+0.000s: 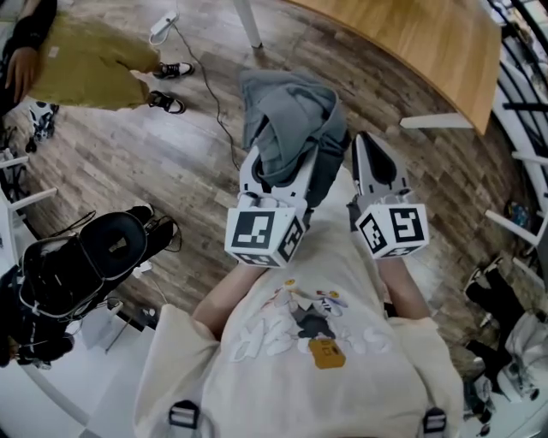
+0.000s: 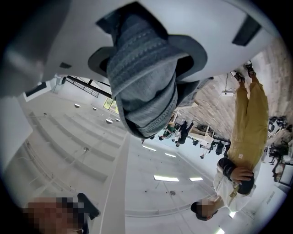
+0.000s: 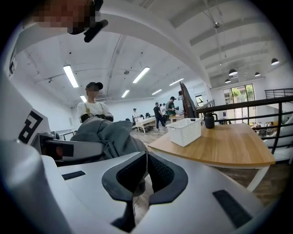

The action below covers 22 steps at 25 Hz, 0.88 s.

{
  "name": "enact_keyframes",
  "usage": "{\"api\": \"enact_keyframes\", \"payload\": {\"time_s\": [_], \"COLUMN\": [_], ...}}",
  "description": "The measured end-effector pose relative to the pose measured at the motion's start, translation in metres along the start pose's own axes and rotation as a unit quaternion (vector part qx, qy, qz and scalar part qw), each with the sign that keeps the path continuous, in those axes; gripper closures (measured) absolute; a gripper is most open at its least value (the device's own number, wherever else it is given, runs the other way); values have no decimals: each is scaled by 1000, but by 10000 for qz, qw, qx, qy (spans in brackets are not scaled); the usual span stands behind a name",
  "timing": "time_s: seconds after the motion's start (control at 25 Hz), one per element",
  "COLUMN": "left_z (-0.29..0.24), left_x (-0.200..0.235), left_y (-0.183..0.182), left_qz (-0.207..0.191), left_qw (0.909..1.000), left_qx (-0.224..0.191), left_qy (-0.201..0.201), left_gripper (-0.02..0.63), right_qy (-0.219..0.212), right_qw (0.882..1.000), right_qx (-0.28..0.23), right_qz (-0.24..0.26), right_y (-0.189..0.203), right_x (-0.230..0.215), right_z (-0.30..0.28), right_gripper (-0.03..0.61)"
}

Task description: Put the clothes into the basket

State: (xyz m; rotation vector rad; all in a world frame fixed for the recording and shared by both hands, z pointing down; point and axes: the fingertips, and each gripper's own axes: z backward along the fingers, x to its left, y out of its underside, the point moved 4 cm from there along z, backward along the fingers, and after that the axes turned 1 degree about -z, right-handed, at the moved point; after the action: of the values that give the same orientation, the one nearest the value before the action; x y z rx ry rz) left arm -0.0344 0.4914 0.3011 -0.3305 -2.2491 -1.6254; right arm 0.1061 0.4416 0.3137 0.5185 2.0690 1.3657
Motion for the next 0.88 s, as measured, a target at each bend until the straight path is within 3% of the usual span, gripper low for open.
{"api": "enact_keyframes", "payload": {"time_s": [0.32,0.48,0.68,0.88], "left_z": [-90,-133,-139,-186], "left_x": [8,-15,-14,-60], "left_y": [-26,-36,-65,-7], "left_qz": [-112,-37,-162,-330], "left_qw": [9996,9997,9987,9971], "left_qx": [53,-14,-250,-329], "left_qy": [-256,-239,-422,-600], "left_gripper": [348,348,348,348], "right_qy": [-200,-225,-548,-799], "right_qw": [9997,9997,9982,9960], "right_qx": [-47,-10,-244,-388], "right_qz": [-126,-68,-22,-46], "right_y": [-33,-57,-87,-56], "right_x": [-58,-100,-96,-173], "right_z": [-76,-93,-120,-106], "right_gripper": [554,554,554,554]}}
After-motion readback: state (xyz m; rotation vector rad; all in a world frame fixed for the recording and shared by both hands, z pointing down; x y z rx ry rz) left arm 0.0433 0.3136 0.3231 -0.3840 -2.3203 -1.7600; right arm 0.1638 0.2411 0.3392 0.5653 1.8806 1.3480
